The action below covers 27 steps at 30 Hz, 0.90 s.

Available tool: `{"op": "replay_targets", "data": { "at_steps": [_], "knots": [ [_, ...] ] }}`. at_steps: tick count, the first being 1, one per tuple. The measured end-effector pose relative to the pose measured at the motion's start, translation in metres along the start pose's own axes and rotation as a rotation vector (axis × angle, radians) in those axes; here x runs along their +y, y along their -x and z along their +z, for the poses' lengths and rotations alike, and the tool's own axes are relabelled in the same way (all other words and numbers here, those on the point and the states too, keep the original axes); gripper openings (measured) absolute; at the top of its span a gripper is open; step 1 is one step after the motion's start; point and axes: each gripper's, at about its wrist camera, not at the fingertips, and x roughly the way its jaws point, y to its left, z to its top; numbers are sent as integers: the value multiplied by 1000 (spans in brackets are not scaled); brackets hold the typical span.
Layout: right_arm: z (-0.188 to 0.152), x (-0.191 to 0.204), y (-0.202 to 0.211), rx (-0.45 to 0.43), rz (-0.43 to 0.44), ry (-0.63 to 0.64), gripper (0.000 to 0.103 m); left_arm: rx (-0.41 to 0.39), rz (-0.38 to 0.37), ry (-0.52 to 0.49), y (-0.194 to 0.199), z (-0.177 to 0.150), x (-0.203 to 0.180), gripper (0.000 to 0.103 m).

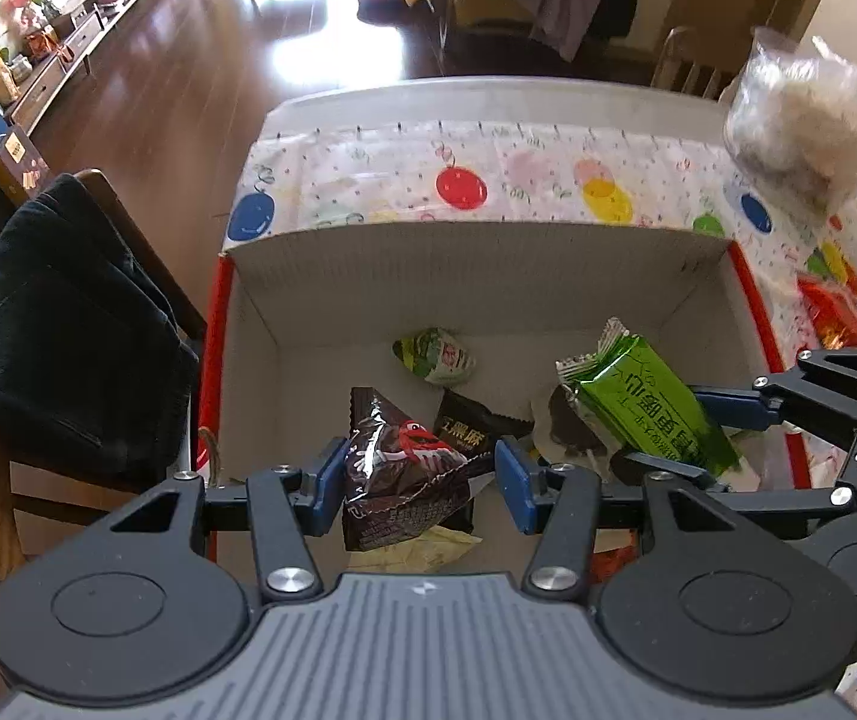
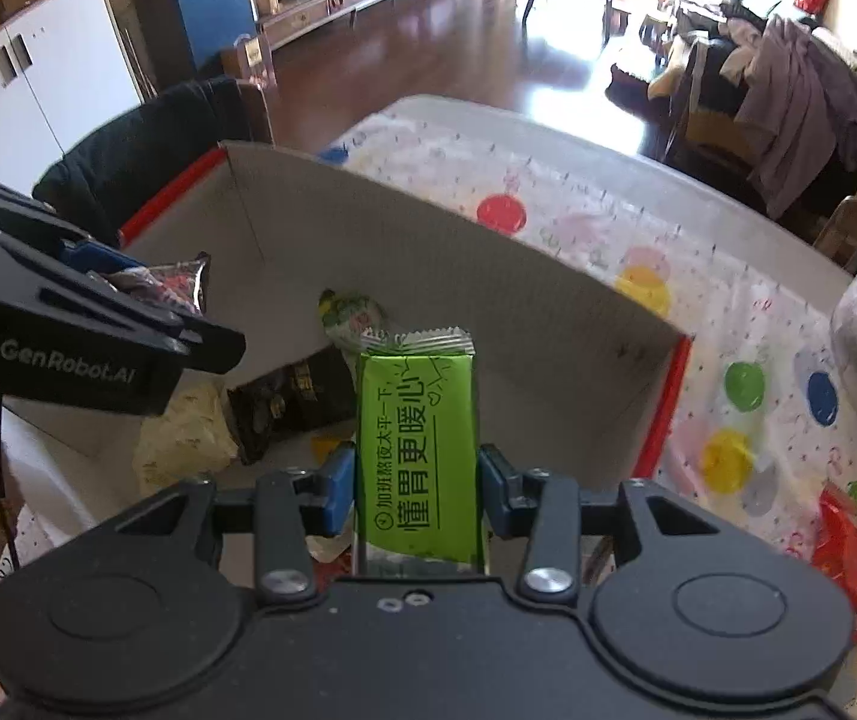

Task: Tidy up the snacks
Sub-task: 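Carry the foil chocolate and green packet into the red box and open both tools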

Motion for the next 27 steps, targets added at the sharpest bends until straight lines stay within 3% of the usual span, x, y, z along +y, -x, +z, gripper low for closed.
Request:
{"op": "replay_targets", "data": {
  "at_steps": [13,27],
  "knots": [
    [-1,8,-19,68,5,30,41,159,14,-33,-31,14,-10,52],
    [-3,2,4,20,45,-12,50,103,-13,-40,-16,7,-16,57]
  ]
}}
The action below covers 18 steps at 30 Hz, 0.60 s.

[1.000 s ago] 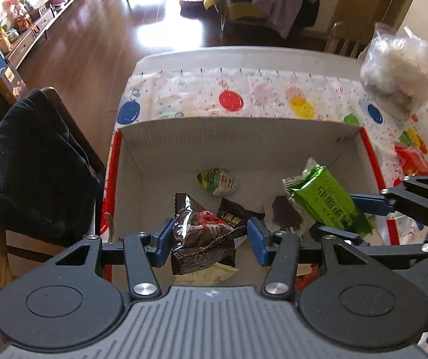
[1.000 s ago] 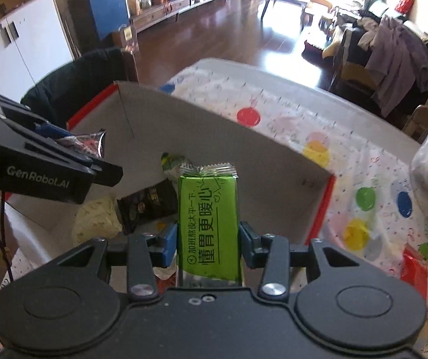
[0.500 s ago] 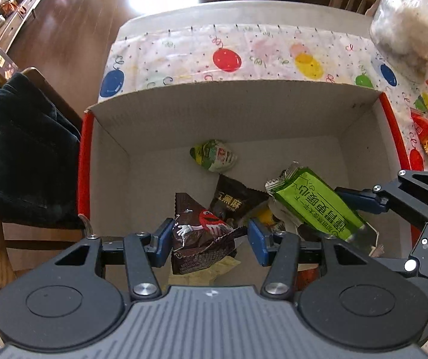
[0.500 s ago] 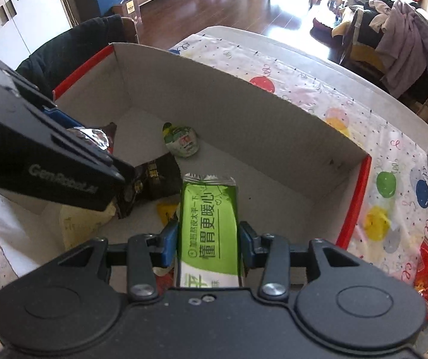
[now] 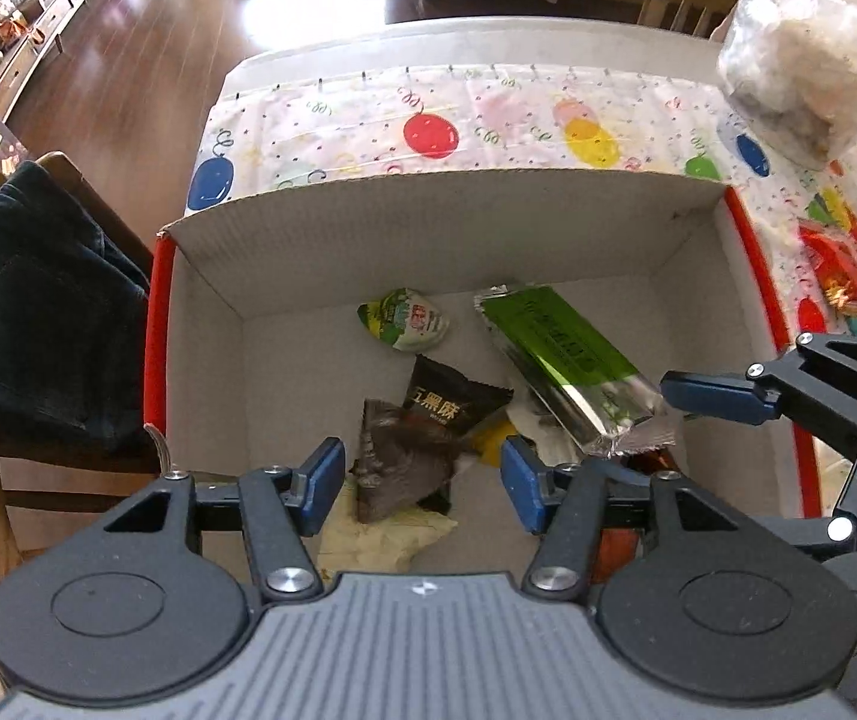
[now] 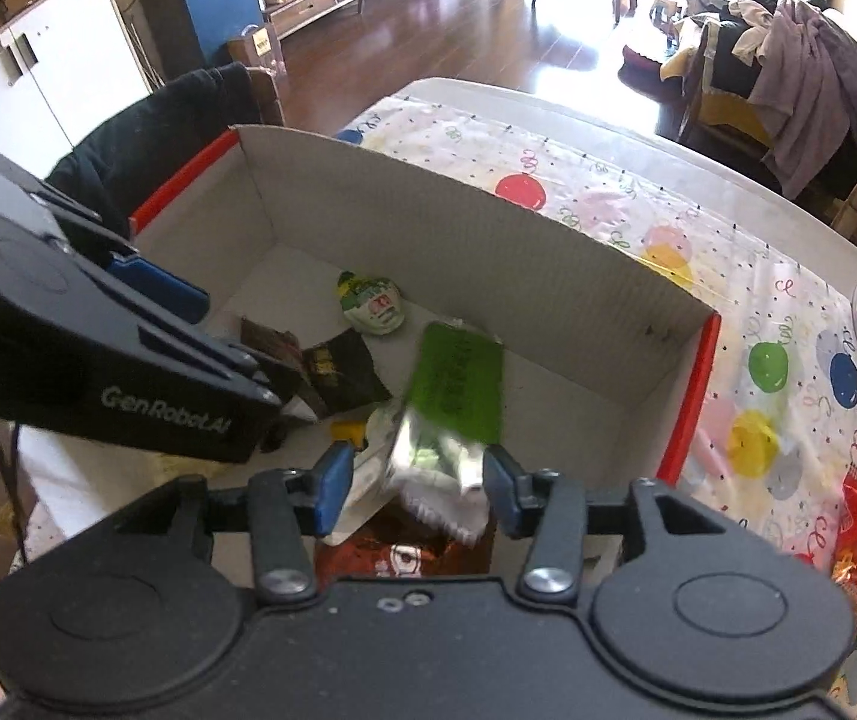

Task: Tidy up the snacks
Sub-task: 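Carry the foil chocolate and green packet into the red box and open both tools, then move both tools back from the box to the remaining snacks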

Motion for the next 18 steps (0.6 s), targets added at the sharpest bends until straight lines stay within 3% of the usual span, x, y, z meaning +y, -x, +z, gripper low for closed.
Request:
{"op": "replay_targets", "data": {
  "at_steps": [18],
  "knots": [
    [-24,-8,76,-153,41,-28,69,-204,-66,12,63,-31,-17,66]
  ]
}}
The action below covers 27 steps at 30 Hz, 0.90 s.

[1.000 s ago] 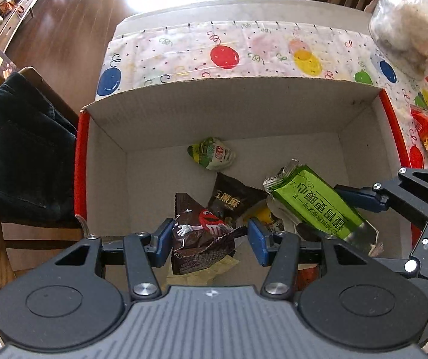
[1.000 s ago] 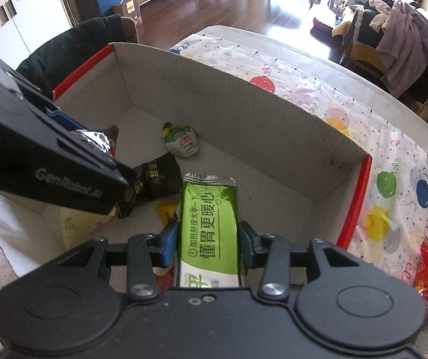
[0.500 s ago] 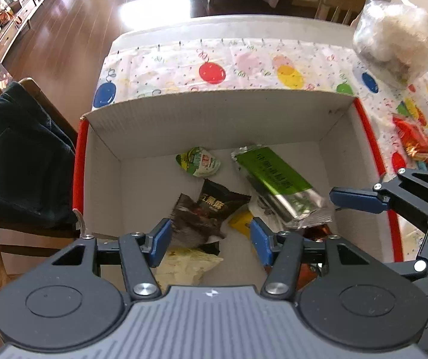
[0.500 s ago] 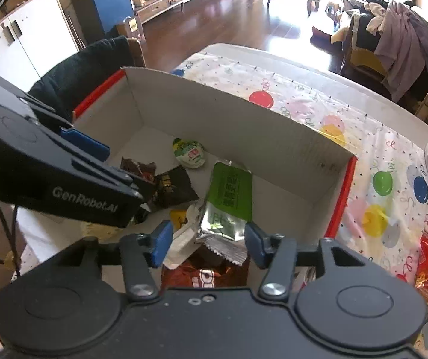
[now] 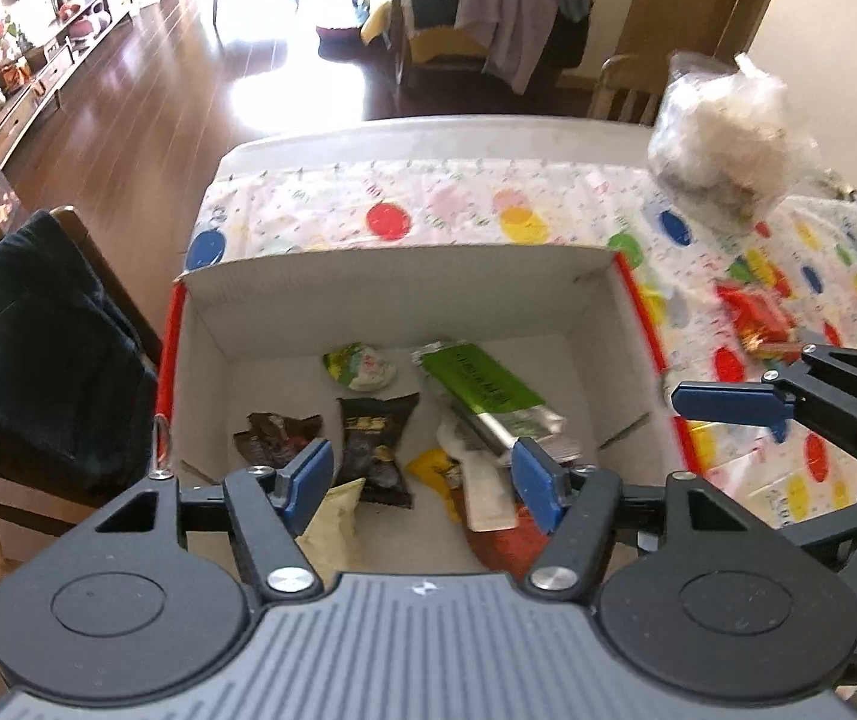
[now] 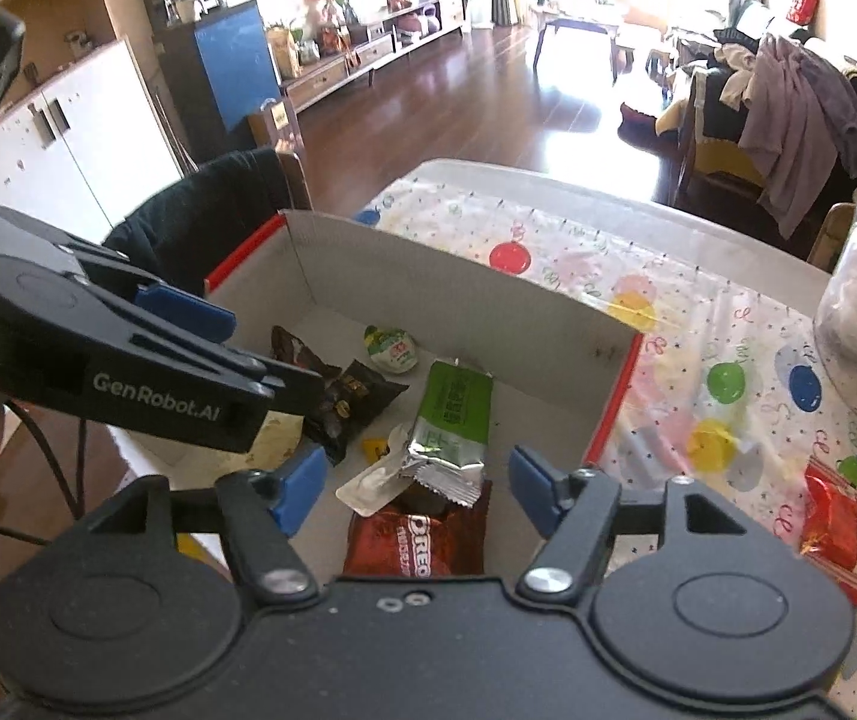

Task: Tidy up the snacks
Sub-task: 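Move both tools back from the box to the remaining snacks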

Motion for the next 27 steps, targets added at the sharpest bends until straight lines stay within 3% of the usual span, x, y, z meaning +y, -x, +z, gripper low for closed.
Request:
{"op": "replay_targets", "data": {
  "at_steps": [4,9,15,22,27],
  "knots": [
    [-5,-7,23,-52,15,-9,80,-54,-16,-13,15,-3,-14,71],
    [-14,-22,49,-105,27,-39,81,-138,-25,-28,33,-5,-37,76],
    [-34,-43,79,-164,27,-63,91,-239,-40,-89,49,-10,-76,81],
    [-64,-82,108,-186,-16,-82,102,-302,-44,-158,47,-15,-131,84],
    [-89,-120,126,-177,-70,-95,103,-313,-74,-184,35,-16,-169,84]
  ]
}}
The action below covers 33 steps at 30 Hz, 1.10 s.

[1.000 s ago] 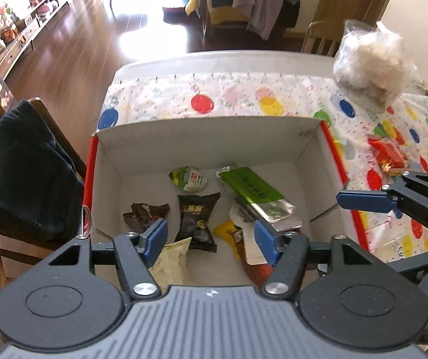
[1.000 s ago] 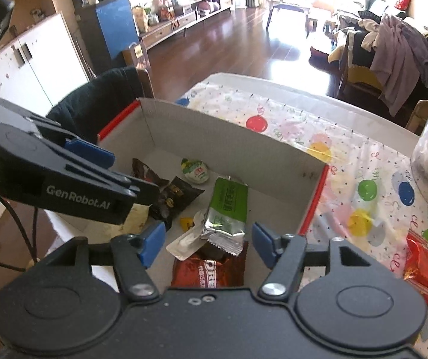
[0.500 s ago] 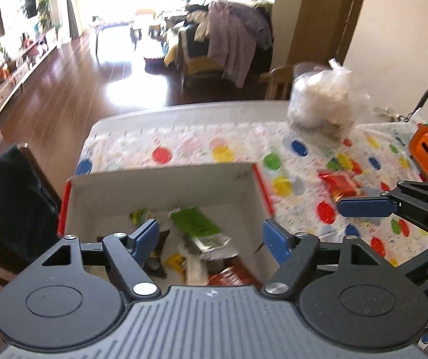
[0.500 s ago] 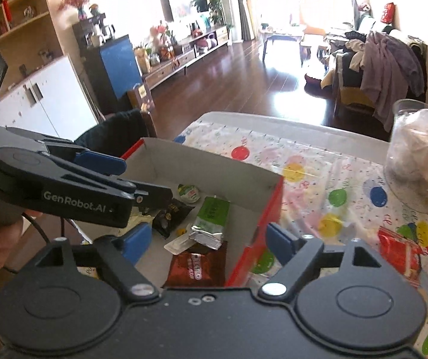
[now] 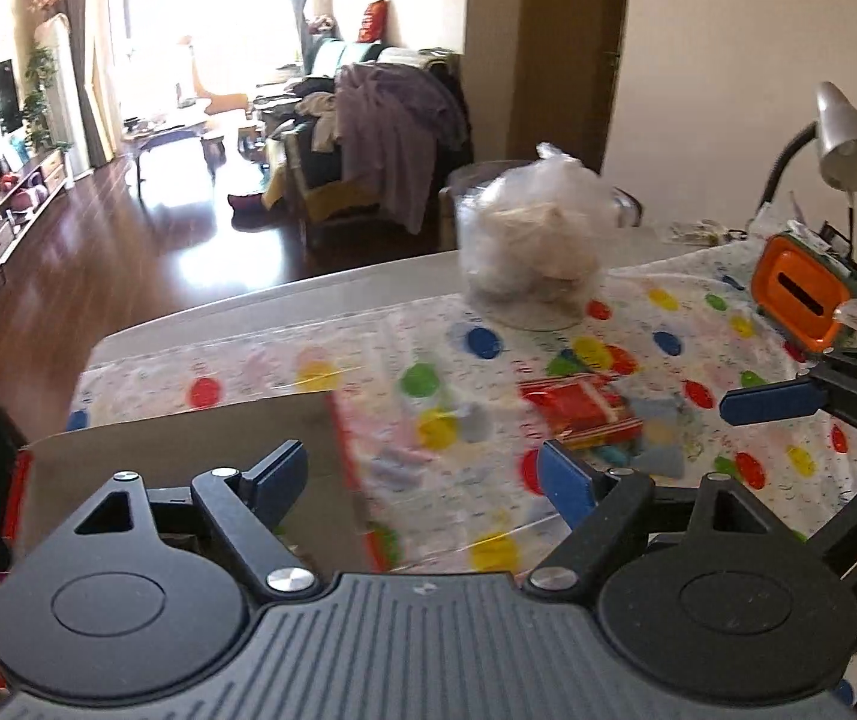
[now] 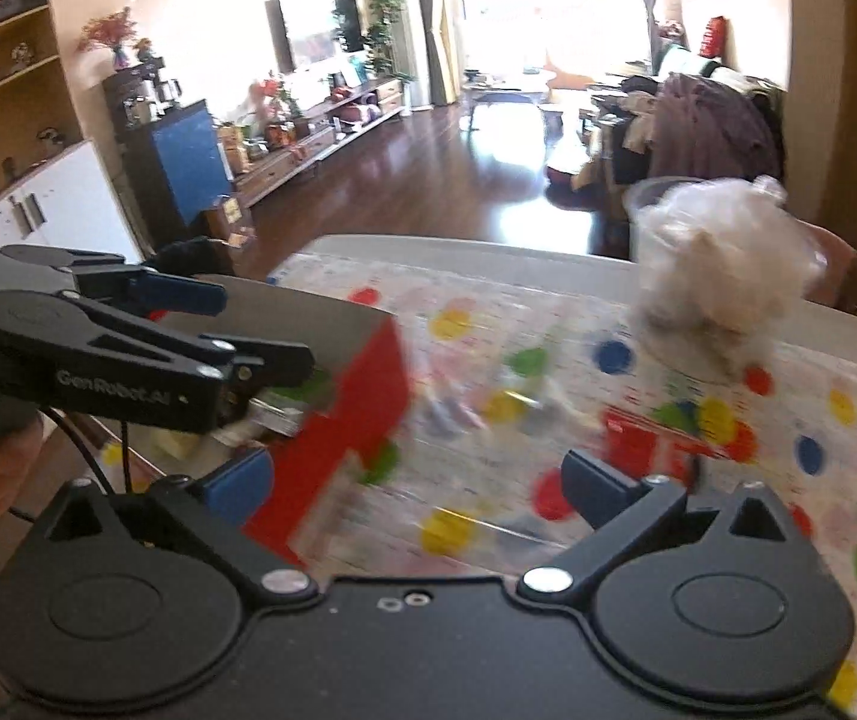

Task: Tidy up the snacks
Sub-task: 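Move both tools back from the box to the remaining snacks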

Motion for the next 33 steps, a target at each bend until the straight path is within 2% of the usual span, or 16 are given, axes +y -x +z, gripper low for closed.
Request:
{"op": "replay_targets", "data": {
  "at_steps": [12,20,26,33],
  "knots": [
    [-31,-98,7,62,-123,-46,103,86,-45,-25,-64,18,-79,84],
    [-44,-155,4,96,-171,-74,103,183,-22,4,-123,43,-114,84],
    [-54,-188,-22,127,-187,-202,102,218,8,33,-152,42,-122,84],
    [-60,-200,-79,201,-208,-300,97,287,45,66,-174,29,-121,84]
  ]
}}
